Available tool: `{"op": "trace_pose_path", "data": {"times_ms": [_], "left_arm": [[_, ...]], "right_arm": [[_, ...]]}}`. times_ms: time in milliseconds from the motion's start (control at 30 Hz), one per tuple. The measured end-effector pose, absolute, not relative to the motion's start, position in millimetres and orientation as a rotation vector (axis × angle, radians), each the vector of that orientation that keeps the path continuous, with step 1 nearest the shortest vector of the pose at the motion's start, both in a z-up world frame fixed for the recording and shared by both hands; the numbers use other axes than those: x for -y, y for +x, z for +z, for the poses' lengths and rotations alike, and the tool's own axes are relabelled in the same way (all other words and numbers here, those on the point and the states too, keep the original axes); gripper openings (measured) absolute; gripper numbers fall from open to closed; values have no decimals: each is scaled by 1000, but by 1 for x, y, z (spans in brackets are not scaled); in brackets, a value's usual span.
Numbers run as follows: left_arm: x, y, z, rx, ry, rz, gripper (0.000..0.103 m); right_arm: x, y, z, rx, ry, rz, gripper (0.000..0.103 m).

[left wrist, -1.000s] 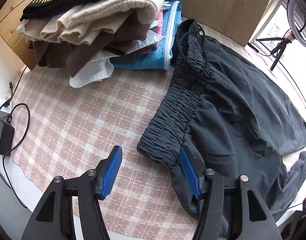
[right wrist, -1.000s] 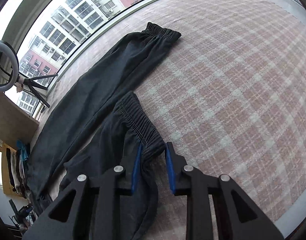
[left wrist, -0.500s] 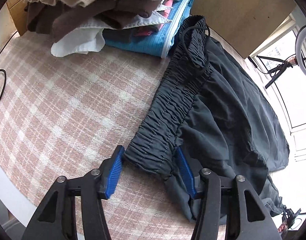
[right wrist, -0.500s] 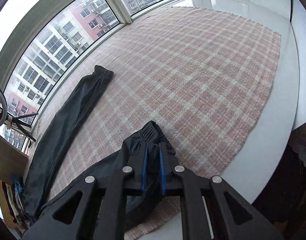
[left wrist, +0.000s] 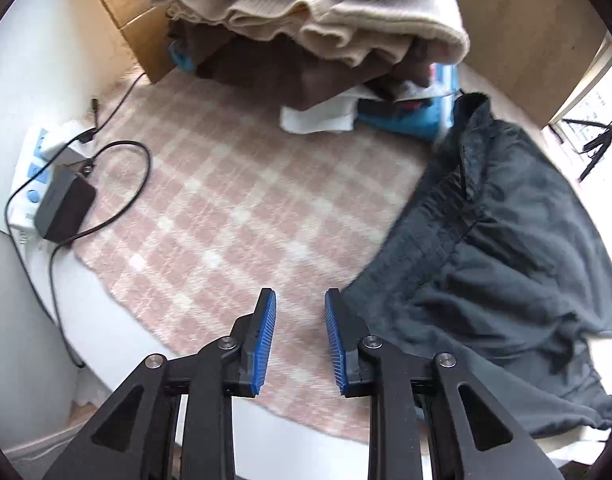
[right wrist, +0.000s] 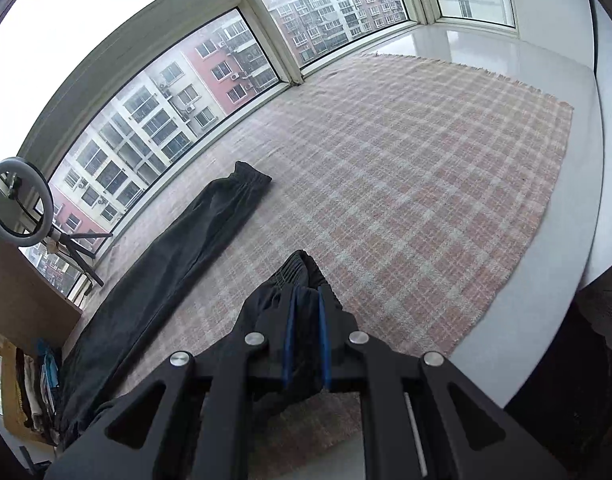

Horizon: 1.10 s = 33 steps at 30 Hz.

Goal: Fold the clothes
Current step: 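Smooth the pants flat with the left gripper while the right gripper holds the cuff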

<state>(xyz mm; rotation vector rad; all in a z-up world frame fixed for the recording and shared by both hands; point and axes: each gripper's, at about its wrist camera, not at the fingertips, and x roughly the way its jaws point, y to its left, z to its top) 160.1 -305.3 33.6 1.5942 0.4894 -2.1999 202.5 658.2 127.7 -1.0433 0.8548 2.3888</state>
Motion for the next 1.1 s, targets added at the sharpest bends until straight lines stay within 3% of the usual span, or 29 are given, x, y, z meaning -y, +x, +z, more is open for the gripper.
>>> {"op": "trace_pose_path", "data": {"times_ms": [100,233,367,467,533,567,633,800,1100], "left_arm": [[270,169,53,-448,1623,-2347,23],[181,142,64,-290,1803,-2577,38],[115,121,58,-293,1959,-2678,38],[84,118,46,-241,2067,-2685,38],[69,119,39,-131,2113,-2676,38],[66,121,40,-127,2131,-2674,38],[69,118,41,-151,2125,-2666,38],[99,107,37,-270,2082,-2631,38],[204,125,38,-563,1835,-2477,42]], "right_arm": [[-667,222,106,-925,-1076,2310,10],[-673,239,88,-972,-1118,2257,10],[-674,242,75,-1020,-1146,2246,11],[-676,243,65,-1086,-1183,2227,16],[-677,249,60,-1122,-1195,2202,34],[-677,254,58,-1146,-1185,2195,38],[-679,270,56,-1194,-1147,2181,45],[-676,306,48,-1343,-1079,2113,45],[-629,277,43,-1313,-1160,2243,46]]}}
